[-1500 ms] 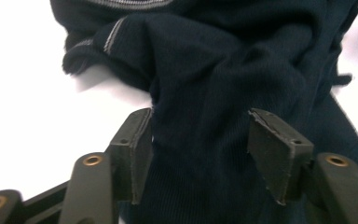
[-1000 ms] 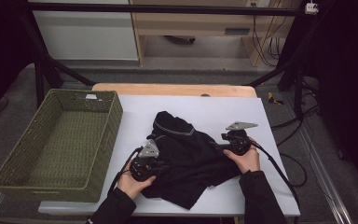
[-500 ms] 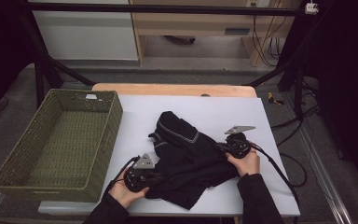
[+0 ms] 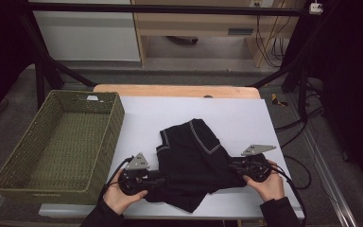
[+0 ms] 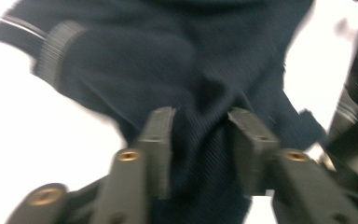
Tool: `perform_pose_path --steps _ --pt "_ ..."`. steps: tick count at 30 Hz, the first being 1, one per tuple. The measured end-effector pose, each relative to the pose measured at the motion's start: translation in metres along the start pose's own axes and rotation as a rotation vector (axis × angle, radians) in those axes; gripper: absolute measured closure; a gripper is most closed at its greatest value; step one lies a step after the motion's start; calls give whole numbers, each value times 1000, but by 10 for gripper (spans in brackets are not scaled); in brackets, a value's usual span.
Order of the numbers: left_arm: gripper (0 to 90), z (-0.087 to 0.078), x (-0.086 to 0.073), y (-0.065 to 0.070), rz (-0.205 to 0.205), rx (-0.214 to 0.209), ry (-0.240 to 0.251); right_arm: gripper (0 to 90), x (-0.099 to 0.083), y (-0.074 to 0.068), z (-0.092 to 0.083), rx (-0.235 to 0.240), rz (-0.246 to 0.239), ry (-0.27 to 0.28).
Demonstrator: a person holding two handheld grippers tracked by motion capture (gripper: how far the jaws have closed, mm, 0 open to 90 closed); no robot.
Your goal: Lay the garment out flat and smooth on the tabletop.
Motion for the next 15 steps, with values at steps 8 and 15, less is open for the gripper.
perform_pose_path --steps 8,15 --pt "342 27 38 -49 -90 142 56 487 38 25 -9 -77 -2 166" --pt "312 74 37 -73 -137 199 6 467 33 47 32 -99 57 82"
Point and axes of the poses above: each handheld gripper's, and its own axes: z roughly forward along the jaws, x roughly out of its top, y roughly to its right, the point moved 9 cm from there along z, roughly forward along the jaws, and after that the axes turned 6 degrees about x, right-handed, at the moved point
